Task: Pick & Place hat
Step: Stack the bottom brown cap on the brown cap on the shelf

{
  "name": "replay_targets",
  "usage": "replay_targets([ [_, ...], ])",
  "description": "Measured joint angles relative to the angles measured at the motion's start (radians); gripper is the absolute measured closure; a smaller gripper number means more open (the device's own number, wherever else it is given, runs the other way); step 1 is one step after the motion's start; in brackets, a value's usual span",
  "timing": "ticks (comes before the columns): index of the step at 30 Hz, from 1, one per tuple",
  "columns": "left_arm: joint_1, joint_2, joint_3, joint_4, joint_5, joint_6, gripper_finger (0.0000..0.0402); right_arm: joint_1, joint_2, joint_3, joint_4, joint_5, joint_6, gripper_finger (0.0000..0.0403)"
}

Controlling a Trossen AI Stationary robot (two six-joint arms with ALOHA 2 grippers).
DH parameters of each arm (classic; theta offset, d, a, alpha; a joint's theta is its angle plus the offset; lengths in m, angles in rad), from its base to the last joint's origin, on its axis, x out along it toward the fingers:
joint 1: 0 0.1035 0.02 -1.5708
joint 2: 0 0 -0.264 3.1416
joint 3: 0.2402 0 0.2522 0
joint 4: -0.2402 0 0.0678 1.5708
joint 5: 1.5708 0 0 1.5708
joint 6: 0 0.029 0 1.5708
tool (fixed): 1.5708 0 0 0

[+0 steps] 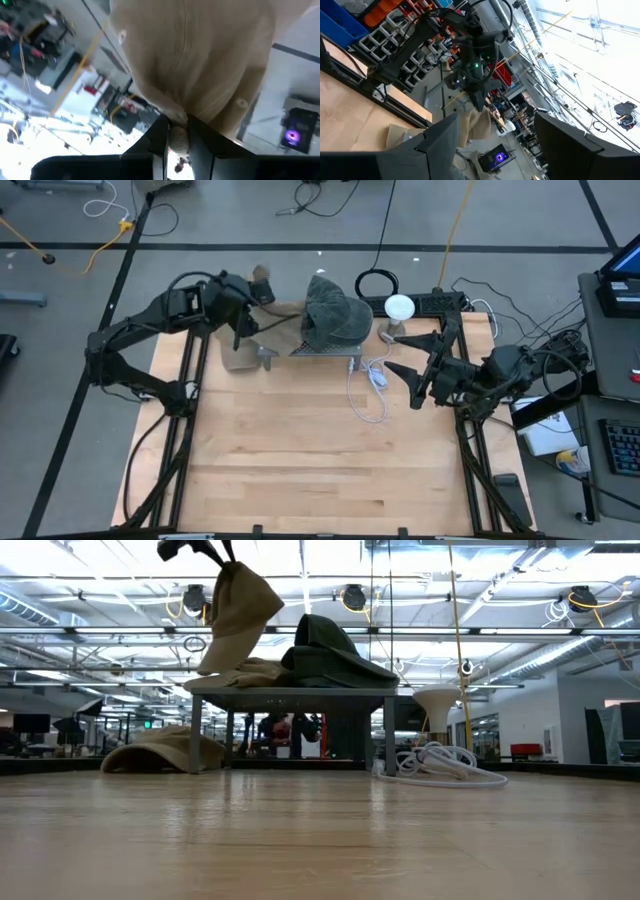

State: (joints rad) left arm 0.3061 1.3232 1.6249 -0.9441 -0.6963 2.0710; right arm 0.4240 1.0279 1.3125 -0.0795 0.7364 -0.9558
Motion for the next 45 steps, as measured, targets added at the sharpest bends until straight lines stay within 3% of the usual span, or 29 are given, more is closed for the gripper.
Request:
replay_targets([
  [4, 0.017, 0.012, 0.0, -0.011, 0.092, 0.042, 0.0357, 0.0, 0.0, 0.0, 0.0, 0.0, 0.0, 0.0151],
  [20, 0.142, -0.054, -0.001, 0.026, 0.108, 0.002, 0.0357, -0.05, 0.0, 0.0, -0.001, 0.005, 0.0, 0.0151],
  [26, 0.154, -0.077, -0.001, -0.074, 0.216, 0.019, 0.0357, -0.101, 0.0, 0.0, -0.006, 0.005, 0.0, 0.0151],
  [31, 0.16, -0.038, -0.001, -0.123, 0.288, 0.014, 0.0357, -0.138, 0.0, 0.0, -0.006, 0.004, 0.0, 0.0151],
  [36, 0.179, 0.014, -0.002, -0.018, 0.368, 0.044, 0.0357, -0.156, 0.0, 0.0, -0.007, 0.002, 0.0, 0.0151],
  [45, 0.199, 0.16, -0.002, 0.028, 0.488, 0.064, 0.0357, -0.157, 0.0, 0.0, -0.008, 0.001, 0.001, 0.0151],
])
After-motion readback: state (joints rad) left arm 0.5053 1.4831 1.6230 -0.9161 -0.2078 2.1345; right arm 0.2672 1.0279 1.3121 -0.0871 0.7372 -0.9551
